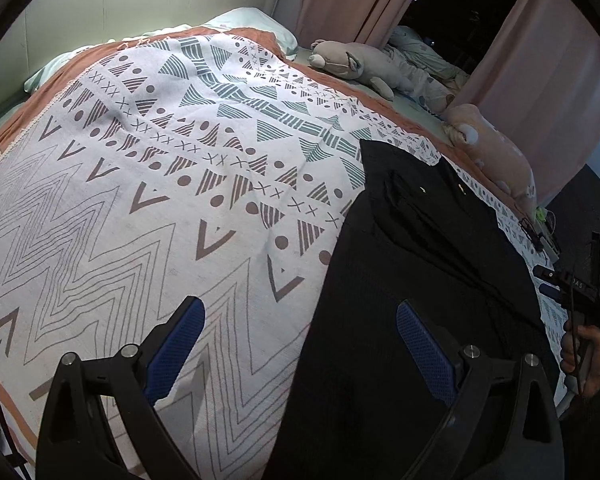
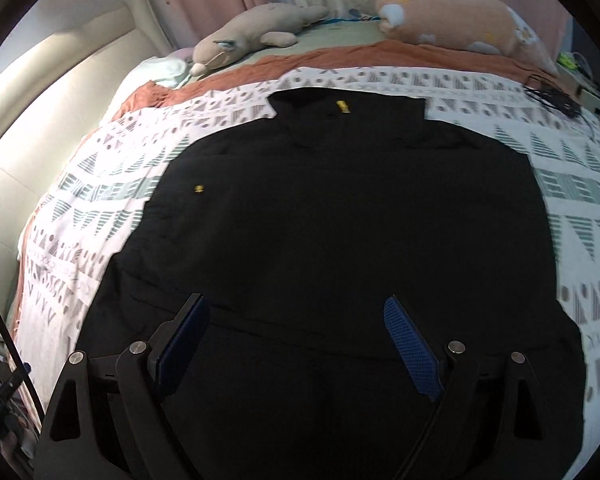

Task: Fold large clothes
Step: 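Open both tools and smooth the folded jacket flat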

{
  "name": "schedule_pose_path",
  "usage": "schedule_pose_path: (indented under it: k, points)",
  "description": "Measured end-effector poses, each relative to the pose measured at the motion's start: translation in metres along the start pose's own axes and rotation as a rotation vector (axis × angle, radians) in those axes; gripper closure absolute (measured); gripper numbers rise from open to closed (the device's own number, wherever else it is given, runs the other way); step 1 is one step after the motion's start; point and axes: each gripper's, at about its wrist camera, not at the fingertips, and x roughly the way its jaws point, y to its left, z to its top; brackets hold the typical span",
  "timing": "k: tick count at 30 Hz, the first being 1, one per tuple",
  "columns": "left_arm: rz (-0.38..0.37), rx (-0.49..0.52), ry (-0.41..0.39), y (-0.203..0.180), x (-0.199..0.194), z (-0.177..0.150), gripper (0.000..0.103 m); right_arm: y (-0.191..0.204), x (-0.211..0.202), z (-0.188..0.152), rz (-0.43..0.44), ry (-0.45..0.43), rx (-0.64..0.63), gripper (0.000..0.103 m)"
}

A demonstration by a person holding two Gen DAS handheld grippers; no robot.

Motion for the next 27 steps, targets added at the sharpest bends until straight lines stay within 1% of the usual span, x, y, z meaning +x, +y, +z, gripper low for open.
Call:
schedule_pose_path:
  k: [3, 6, 8, 12, 16, 21, 25, 26, 27]
  points:
    - [-0.008, 0.022, -0.019, -0.009, -0.014, -0.006, 0.004, -0.016, -0.020, -0.017, -0.039, 0.001, 0.012, 0.015]
    - [-0.035, 0.034, -0.027, -0.016, -0.028, -0.014, 0.004, -0.033, -0.045, -0.035, -0.060, 0.004, 0.030, 0.015]
    - [-0.032, 0.044, -0.035, -0.020, -0.038, -0.019, 0.004, -0.043, -0.063, -0.046, -0.080, 0.002, 0.038, 0.015]
    - [-0.050, 0.060, -0.024, -0.023, -0.052, -0.031, 0.004, -0.061, -0.104, -0.077, -0.114, -0.014, 0.057, 0.015]
    - [-0.058, 0.078, -0.012, -0.024, -0.061, -0.043, 0.004, -0.068, -0.143, -0.110, -0.160, -0.046, 0.062, 0.015]
    - [-0.091, 0.095, 0.014, -0.021, -0.069, -0.057, 0.004, -0.081, -0.184, -0.156, -0.150, -0.058, 0.098, 0.015]
    - [-0.120, 0.106, 0.028, -0.018, -0.077, -0.066, 0.004, -0.102, -0.214, -0.194, -0.124, -0.055, 0.142, 0.015]
    - [-0.130, 0.108, 0.028, -0.017, -0.080, -0.068, 0.006, -0.110, -0.217, -0.197, -0.114, -0.052, 0.154, 0.015]
    - [-0.138, 0.110, 0.029, -0.015, -0.081, -0.069, 0.009, -0.113, -0.224, -0.209, -0.101, -0.048, 0.177, 0.015]
